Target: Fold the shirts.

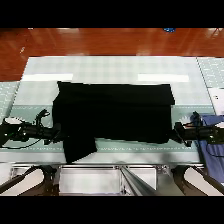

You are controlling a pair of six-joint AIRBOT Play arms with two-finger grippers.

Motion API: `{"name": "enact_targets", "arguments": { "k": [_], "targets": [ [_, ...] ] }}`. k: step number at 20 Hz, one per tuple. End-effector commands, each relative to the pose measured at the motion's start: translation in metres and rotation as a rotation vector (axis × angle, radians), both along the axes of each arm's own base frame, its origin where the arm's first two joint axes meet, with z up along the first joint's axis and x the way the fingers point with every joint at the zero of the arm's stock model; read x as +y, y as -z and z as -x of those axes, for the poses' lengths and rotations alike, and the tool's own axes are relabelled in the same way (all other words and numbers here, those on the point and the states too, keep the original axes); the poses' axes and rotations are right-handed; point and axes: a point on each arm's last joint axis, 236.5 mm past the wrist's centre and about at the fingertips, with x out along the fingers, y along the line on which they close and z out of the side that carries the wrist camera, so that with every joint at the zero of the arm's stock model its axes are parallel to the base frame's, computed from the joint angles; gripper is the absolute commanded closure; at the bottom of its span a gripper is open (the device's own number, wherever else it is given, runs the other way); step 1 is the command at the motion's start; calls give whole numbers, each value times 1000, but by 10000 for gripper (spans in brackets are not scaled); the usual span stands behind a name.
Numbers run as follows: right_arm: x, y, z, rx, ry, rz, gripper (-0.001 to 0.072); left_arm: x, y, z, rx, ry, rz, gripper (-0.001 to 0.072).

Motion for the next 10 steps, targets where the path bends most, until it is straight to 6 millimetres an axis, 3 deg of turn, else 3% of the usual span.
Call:
{"name": "enact_targets", "arguments": {
  "k": [1,5,10],
  "targets": [
    [12,-7,-7,-72,-49,-44,681,1,-10,-12,-29,4,11,686],
    [3,-20,-19,-118,-68,-8,681,13,-48,-53,-130,32,3,686],
    [-38,-64,-85,-268,-20,105,681,29,-86,-109,-260,29,-46,686]
  ]
}}
